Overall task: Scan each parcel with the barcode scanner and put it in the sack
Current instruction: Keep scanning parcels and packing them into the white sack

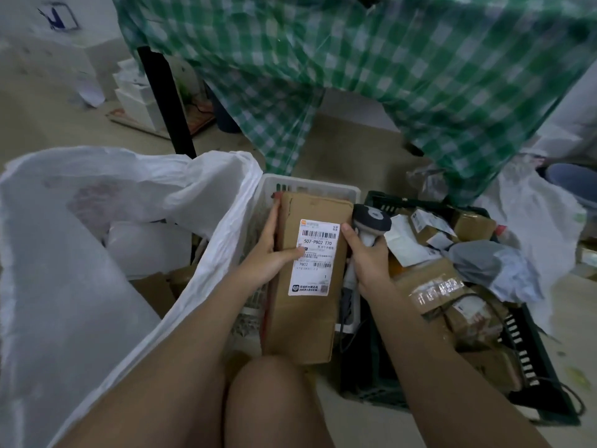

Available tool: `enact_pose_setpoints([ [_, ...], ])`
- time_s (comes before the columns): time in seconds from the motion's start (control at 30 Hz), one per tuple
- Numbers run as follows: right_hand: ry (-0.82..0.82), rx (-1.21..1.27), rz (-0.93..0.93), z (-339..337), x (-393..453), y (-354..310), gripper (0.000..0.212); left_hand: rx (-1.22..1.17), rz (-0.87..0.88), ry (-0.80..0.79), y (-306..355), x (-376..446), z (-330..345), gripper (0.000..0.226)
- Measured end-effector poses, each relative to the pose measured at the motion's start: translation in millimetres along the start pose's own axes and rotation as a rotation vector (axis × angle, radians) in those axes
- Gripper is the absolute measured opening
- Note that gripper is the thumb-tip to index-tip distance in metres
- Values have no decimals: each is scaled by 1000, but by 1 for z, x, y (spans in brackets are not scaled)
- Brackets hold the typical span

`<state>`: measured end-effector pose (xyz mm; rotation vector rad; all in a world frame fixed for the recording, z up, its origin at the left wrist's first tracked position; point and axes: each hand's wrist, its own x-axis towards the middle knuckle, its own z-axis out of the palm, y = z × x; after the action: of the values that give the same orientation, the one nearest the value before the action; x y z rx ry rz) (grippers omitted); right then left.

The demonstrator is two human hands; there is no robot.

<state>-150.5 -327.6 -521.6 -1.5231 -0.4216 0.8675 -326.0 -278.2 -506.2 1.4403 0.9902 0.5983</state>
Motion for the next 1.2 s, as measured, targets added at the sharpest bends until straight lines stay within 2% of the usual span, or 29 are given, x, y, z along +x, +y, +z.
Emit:
enact_pose_setpoints([
  [0.07, -9, -53, -28, 1, 9, 4, 94, 39, -7, -39, -12, 4, 1, 104],
  [0.1, -23, -77, -38, 1, 12, 4, 95, 47, -13, -47, -18, 6, 1, 106],
  [0.4, -94, -97, -36, 5, 12, -2, 40, 19, -72, 47, -39, 17, -13, 115],
  [0.47, -83, -91, -19, 4, 7, -2, 37, -2, -96, 76, -44, 18, -15, 116],
  [0.57, -64, -128, -18, -3, -6, -5, 46, -10, -134, 103, -48, 17, -16, 117],
  [0.7, -199, -156, -29, -15, -35, -10, 33, -23, -147, 82, -45, 15, -10, 106],
  [0.8, -273, -152, -28, -20, -56, -12, 24, -43, -158, 97, -42, 11, -5, 114],
  [0.9, -281, -215, -28, -28, -75, -9, 10, -66, -172, 109, -42, 7, -2, 118],
  [1.0, -242, -278, 18, -39, -89, -2, 20, -60, -156, 102, -40, 5, 1, 118],
  [1.2, -272, -357, 59, -52, -110, 11, 33, -70, -110, 136, -41, 5, 5, 91],
])
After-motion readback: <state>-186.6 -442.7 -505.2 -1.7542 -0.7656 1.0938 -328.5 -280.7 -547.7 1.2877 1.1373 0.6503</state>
